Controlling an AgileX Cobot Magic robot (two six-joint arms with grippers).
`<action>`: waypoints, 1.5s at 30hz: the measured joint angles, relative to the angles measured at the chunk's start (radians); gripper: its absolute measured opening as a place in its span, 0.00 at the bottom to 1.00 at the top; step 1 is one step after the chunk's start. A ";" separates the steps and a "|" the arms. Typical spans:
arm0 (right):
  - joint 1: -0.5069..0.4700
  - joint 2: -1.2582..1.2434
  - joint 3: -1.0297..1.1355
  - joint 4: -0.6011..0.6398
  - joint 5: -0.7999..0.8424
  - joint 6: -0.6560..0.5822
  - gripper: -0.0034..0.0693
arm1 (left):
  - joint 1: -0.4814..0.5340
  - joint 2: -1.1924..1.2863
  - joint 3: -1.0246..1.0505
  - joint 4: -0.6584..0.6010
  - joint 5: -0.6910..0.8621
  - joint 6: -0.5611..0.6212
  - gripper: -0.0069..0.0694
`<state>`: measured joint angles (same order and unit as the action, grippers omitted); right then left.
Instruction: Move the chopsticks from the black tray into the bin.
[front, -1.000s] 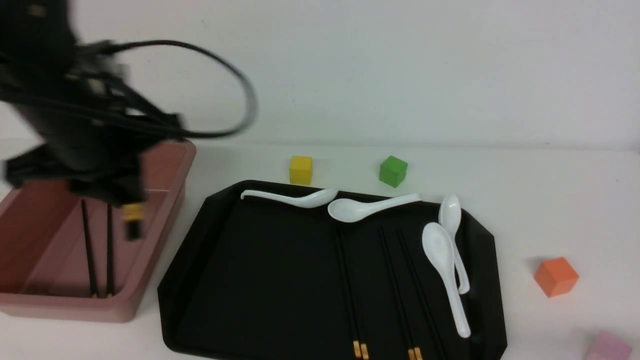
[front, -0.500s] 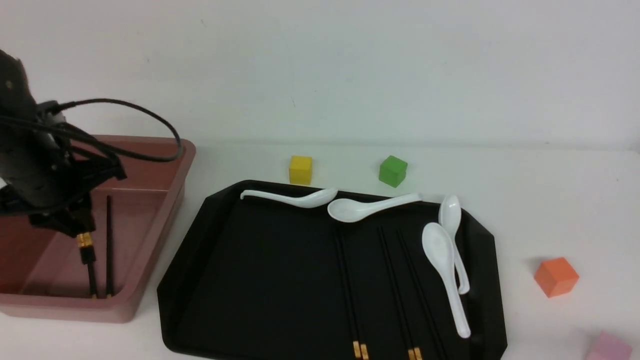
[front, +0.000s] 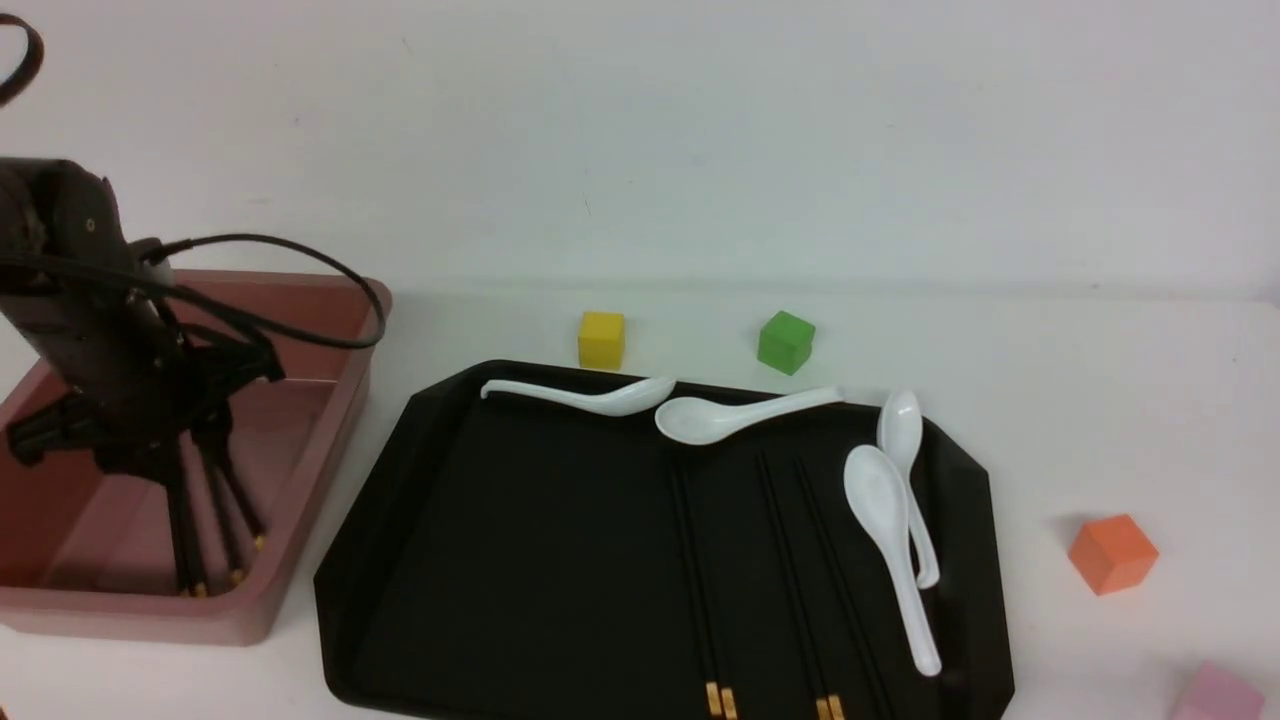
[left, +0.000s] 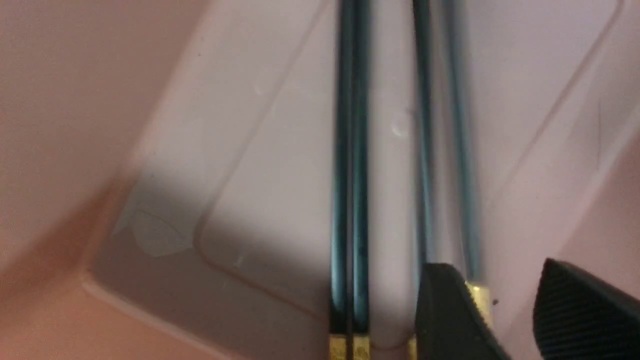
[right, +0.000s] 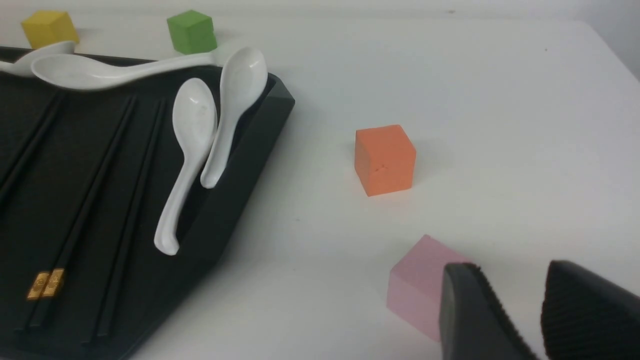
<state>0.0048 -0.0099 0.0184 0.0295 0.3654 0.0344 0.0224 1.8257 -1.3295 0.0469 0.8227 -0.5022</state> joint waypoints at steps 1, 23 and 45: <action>0.000 0.000 0.000 0.000 0.000 0.000 0.38 | 0.000 -0.003 -0.009 0.000 0.013 0.004 0.45; 0.000 0.000 0.000 0.000 0.000 0.000 0.38 | 0.000 -0.775 0.335 -0.118 0.144 0.267 0.07; 0.000 0.000 0.000 0.001 0.000 0.000 0.38 | 0.000 -1.777 0.943 -0.229 -0.250 0.324 0.07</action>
<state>0.0048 -0.0099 0.0184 0.0305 0.3654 0.0344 0.0224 0.0487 -0.3866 -0.1820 0.5722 -0.1784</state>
